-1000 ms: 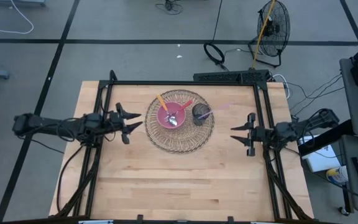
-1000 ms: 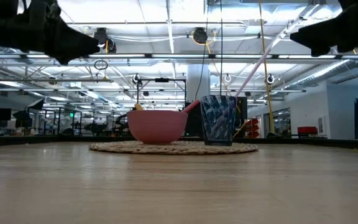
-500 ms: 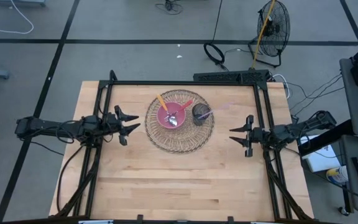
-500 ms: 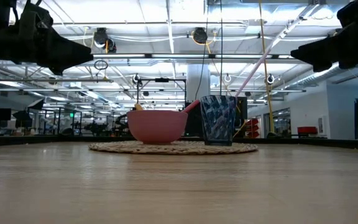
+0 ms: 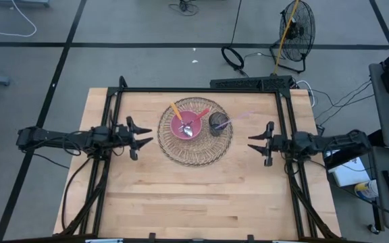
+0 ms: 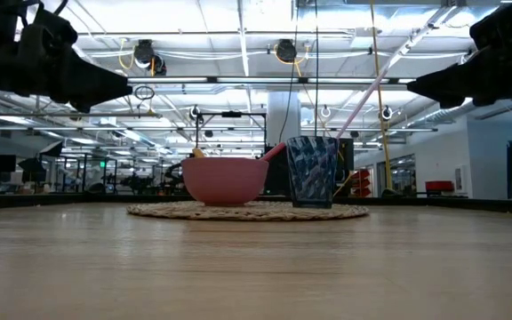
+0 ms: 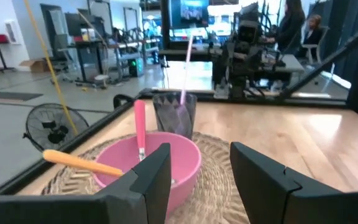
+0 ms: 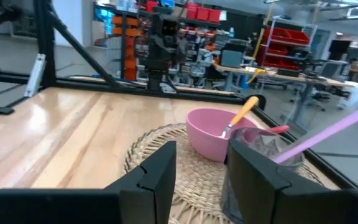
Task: Pick & Place Utensil
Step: Return to Home Position
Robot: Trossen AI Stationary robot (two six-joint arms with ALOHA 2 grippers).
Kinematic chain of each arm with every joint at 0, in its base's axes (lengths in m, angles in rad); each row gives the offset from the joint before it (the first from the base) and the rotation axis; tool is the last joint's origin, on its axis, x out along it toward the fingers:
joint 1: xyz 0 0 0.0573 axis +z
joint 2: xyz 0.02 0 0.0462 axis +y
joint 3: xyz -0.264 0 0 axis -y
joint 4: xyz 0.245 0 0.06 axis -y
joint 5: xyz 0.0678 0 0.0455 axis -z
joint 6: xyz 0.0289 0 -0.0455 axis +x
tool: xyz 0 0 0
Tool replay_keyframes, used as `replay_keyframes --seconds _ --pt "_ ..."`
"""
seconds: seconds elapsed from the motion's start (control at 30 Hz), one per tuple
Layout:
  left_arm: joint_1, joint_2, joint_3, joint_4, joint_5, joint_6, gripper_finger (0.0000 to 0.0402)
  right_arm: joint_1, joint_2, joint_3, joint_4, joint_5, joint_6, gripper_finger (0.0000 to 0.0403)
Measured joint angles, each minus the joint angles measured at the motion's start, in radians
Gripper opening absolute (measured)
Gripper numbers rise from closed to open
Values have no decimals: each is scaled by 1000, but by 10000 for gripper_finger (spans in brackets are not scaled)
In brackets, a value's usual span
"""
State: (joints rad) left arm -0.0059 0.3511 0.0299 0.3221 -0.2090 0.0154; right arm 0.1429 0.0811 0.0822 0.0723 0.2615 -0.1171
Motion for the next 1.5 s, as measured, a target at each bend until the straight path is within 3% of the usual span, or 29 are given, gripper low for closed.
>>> replay_keyframes --seconds 0.3,0.83,0.97,1.07,1.27,1.5 --pt "0 0 0 -21 68 27 170 -83 -1 -50 18 -84 20 130" --pt "-3 2 0 -82 72 24 170 -92 -2 -53 13 -74 0 130" --pt "-3 0 0 -48 65 -30 170 -92 -2 -53 13 -79 0 130" --pt "-6 -1 0 -14 96 12 170 -92 -2 -53 13 -79 1 130" --pt "-25 -64 0 -26 105 70 170 -91 -2 -54 -1 -80 26 130" --pt "-43 -194 1 -152 63 84 170 -92 -2 -54 -10 -81 26 130"
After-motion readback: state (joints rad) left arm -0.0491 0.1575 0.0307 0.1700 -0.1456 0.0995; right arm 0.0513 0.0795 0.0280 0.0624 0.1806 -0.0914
